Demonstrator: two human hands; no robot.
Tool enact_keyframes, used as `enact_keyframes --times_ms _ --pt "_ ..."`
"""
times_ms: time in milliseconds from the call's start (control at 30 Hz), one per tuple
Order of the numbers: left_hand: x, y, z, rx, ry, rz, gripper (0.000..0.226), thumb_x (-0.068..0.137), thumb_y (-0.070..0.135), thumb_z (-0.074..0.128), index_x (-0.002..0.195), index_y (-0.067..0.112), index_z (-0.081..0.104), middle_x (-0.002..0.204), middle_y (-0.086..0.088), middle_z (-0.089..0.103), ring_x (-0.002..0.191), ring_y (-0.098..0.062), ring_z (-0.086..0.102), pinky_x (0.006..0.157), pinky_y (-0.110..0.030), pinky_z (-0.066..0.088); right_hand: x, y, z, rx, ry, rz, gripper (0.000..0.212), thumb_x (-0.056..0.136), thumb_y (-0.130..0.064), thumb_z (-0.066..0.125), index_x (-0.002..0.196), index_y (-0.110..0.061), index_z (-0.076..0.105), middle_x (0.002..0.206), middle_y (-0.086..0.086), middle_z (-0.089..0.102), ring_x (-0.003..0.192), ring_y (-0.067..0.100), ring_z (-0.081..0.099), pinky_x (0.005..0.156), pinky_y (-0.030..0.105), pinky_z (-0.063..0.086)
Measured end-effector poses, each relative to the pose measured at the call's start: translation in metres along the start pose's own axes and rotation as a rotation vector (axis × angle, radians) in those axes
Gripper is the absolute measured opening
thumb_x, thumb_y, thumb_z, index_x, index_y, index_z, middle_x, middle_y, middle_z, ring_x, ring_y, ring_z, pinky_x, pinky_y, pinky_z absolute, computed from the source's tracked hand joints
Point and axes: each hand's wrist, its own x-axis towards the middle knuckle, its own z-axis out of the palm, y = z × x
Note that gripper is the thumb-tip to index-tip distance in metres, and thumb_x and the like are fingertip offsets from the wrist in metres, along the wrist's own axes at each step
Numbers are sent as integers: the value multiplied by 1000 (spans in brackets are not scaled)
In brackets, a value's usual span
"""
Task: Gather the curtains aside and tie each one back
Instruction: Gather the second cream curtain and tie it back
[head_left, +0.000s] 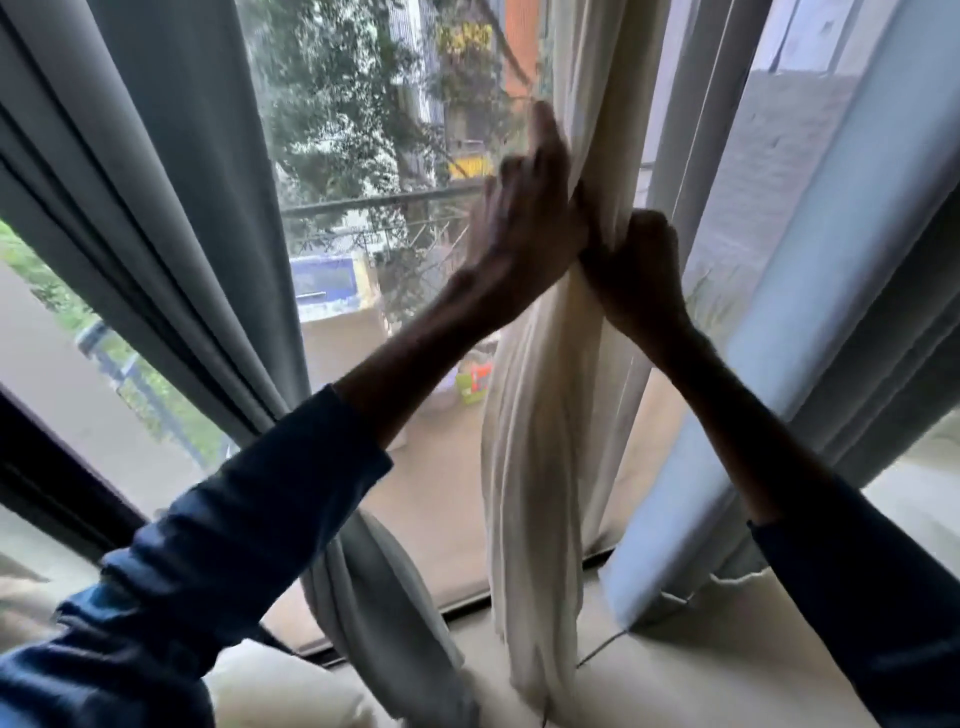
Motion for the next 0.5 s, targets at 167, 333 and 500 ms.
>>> enact_keyframes --times_ms 167,333,500 --pt "-48 -2 12 71 -65 -37 48 95 29 55 132 1 44 94 -23 69 81 -46 65 55 -36 28 -54 36 11 -102 -202 18 46 106 -44 40 94 -7 63 85 12 63 84 26 64 68 32 37" --pt "-57 4 10 150 -153 0 24 95 22 50 109 4 53 89 -19 68 74 -45 66 54 -36 27 -89 40 12 152 -384 19 47 104 -24 47 149 -11 42 142 10 57 128 20 52 89 6 35" --pt "-63 8 15 370 -200 58 35 98 29 48 121 4 55 105 -19 68 95 -41 66 66 -38 32 -107 37 18 162 -474 73 88 84 -40 67 155 -11 24 148 13 50 129 24 55 95 16 40"
